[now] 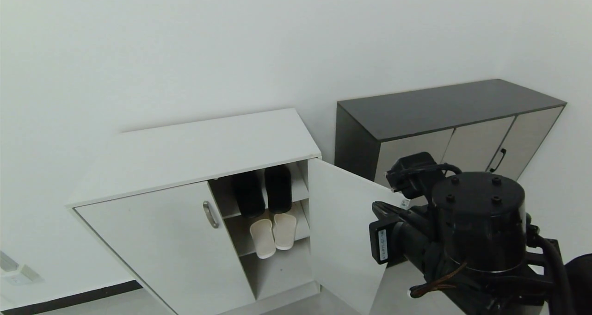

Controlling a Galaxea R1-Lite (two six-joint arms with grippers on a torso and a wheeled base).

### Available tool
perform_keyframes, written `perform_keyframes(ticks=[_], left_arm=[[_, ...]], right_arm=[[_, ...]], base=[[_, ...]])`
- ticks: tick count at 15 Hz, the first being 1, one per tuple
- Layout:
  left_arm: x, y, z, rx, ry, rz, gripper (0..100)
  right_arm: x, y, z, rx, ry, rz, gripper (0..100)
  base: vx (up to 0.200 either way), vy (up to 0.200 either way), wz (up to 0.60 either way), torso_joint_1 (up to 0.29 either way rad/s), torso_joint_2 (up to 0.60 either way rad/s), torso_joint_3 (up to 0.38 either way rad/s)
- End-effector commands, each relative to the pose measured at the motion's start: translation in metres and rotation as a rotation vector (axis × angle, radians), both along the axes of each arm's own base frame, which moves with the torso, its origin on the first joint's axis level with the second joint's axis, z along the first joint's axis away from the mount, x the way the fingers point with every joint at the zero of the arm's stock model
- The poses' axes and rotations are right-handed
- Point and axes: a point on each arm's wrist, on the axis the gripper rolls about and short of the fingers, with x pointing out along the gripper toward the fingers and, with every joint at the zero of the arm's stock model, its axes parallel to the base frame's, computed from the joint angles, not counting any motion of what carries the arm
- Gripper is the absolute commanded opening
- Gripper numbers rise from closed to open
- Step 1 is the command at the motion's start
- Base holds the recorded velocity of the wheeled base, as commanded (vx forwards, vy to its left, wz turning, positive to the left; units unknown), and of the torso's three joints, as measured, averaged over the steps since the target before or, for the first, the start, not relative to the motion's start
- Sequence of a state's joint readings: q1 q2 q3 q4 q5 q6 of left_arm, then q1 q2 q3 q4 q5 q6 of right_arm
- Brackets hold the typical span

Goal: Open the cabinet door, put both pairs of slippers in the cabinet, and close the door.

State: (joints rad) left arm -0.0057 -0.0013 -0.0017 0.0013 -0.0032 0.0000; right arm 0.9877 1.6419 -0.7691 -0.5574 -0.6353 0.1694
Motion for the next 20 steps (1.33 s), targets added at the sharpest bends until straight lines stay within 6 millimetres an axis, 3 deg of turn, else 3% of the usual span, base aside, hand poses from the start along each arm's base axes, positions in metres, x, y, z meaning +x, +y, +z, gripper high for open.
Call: perform_keyframes(ticks=[1, 7, 11, 14, 15, 20], left_arm=[[0.000, 0.000, 0.000, 0.000, 0.002, 0.000, 0], [0.000, 0.000, 0.000, 0.000, 0.000, 0.000, 0], [0.000, 0.000, 0.000, 0.002, 0.002, 0.000, 0], [0.000, 0.000, 0.000, 0.000, 0.002, 0.000, 0], [0.000, 0.000, 0.000, 0.000, 0.002, 0.000, 0], [0.000, 0.000, 0.000, 0.000, 0.002, 0.000, 0]], right_arm=[[0.001, 0.000, -0.001, -0.004, 0.002, -0.001, 0], [0.009, -0.001, -0.003, -0.016, 0.003, -0.025, 0], [0.021, -0.004, -0.004, -0.032, -0.012, -0.051, 0], [0.069, -0.005, 0.009, 0.011, -0.044, -0.151, 0], [0.095, -0.009, 0.013, 0.028, -0.045, -0.173, 0], [0.164, -0.025, 0.003, 0.040, 0.002, -0.203, 0]], base=[[0.000, 0.000, 0.00, 0.000, 0.00, 0.000], [-0.167, 0.000, 0.00, 0.003, 0.01, 0.000], [0.000, 0.000, 0.00, 0.000, 0.00, 0.000], [0.000, 0.000, 0.00, 0.000, 0.00, 0.000], [0.000, 0.000, 0.00, 0.000, 0.00, 0.000], [0.000, 0.000, 0.00, 0.000, 0.00, 0.000]])
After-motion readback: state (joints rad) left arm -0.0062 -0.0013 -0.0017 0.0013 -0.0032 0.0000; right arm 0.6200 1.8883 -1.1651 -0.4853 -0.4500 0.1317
